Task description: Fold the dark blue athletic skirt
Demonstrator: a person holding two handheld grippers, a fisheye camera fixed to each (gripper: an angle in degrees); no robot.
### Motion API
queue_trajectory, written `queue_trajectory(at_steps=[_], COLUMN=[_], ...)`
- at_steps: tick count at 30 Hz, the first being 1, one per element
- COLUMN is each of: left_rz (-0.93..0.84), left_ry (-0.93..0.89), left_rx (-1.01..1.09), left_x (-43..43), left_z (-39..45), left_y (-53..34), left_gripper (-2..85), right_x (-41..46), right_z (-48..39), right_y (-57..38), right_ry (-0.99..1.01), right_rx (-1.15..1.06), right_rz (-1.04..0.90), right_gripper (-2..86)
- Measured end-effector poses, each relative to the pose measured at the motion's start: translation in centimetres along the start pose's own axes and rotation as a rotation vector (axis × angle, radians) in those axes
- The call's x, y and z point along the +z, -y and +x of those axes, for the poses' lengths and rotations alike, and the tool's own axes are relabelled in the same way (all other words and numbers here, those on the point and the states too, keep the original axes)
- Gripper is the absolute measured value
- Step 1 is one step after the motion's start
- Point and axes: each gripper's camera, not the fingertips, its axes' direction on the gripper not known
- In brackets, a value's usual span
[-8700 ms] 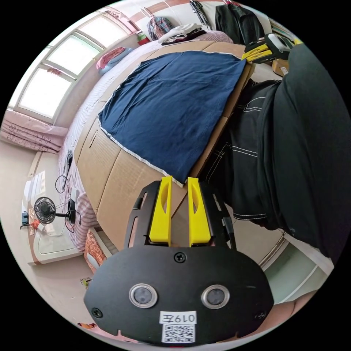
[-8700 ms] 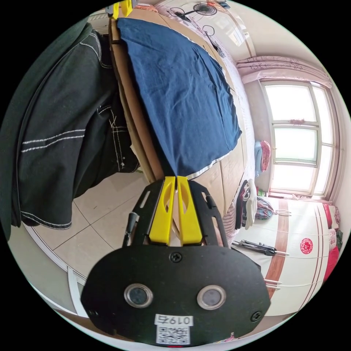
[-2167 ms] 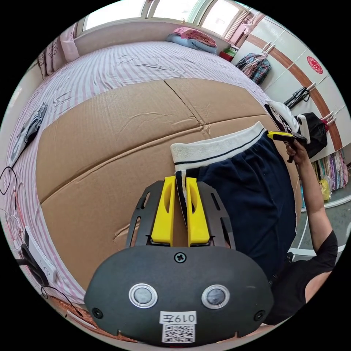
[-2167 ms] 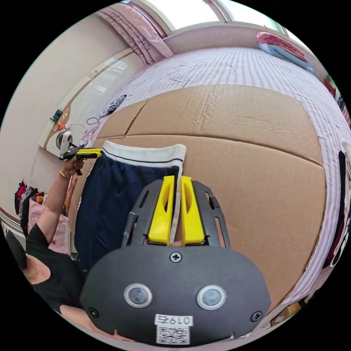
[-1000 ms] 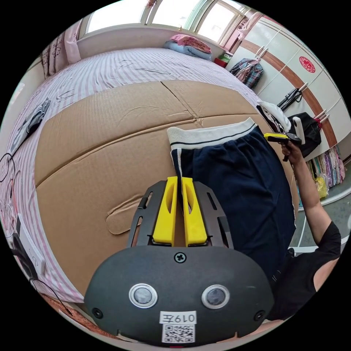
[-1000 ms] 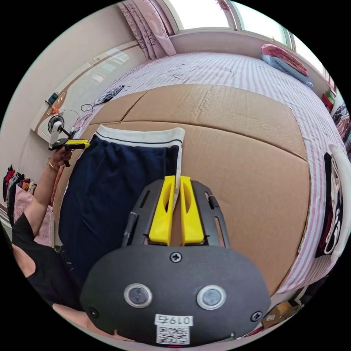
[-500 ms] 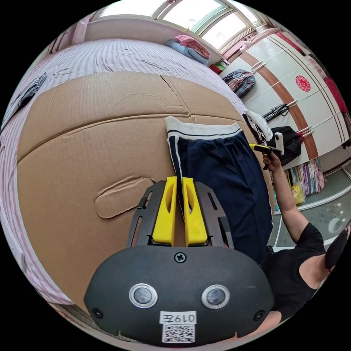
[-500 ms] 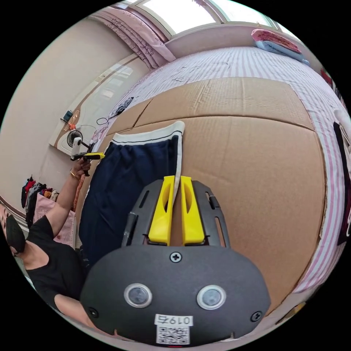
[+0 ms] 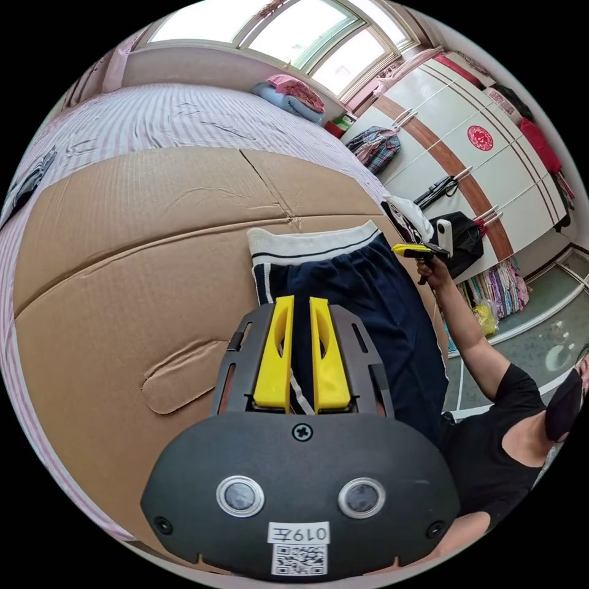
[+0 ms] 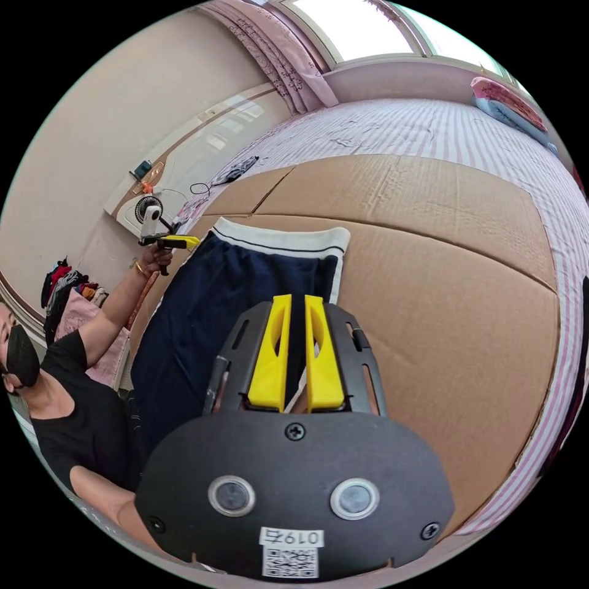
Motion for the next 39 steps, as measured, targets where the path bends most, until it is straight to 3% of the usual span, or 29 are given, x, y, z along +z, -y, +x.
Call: queue_trajectory(at_steps=[9,14,39], left_rz=[-0.079,-0.154,-0.099], left_ry=[-0.174,-0.177,-0.287], left_rx=[-0.116,-0.117,-0.12], left_x=[3.2,4.9,9.0], left_z=[-3.4,-3.5,-2.8], left_y=[1.7,2.3,3.1], left_gripper=[2.5,2.3,0.9], right_x=[0.7,0.7,1.8], right_z=[0.6,0.7,-1.3], right_y=[-0.8,-1.1,0.5], right_ry=[0.125,0.144,0.123], right_rx=[0.03,0.034,-0.007], right_rz=[0.005,0.002,0.003], right_gripper=[5.3,4.3,2.3])
